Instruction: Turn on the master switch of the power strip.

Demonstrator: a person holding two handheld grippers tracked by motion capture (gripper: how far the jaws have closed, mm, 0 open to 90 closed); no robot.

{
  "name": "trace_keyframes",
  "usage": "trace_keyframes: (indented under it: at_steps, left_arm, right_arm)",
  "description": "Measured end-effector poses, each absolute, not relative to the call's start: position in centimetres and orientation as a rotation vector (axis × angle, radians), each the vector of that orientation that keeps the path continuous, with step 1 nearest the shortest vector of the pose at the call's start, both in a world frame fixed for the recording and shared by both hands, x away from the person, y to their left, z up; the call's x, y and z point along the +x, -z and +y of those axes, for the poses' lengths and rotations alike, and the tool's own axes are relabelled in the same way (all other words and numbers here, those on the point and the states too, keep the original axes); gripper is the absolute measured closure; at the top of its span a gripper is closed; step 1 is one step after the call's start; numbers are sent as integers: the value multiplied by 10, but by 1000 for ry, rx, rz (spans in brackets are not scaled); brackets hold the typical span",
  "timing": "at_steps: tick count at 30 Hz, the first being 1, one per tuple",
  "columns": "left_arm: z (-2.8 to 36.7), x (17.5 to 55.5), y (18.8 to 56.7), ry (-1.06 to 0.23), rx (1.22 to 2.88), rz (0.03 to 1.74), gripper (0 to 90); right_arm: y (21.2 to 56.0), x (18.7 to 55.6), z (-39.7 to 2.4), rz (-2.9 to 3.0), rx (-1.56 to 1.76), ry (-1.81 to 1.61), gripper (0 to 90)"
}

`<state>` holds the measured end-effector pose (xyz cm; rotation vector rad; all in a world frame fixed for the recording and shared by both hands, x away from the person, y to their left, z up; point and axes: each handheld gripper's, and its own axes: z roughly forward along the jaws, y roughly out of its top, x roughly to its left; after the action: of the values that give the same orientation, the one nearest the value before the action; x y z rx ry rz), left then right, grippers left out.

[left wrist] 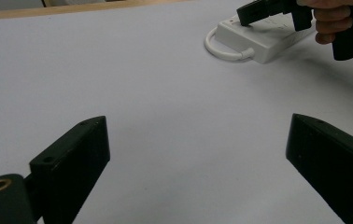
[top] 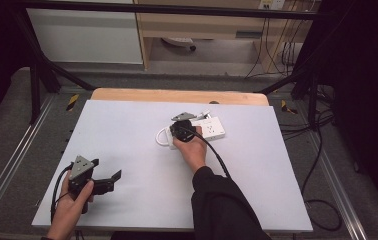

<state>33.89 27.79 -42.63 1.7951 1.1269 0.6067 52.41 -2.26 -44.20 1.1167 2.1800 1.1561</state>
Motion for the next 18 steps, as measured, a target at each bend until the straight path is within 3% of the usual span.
trace_keyframes:
  at_steps: [18]
  left_arm:
    - [278,339,426,-609,1796,1130,63]
  right_arm:
    - [442,525,-23,2185,1137,-1162,900]
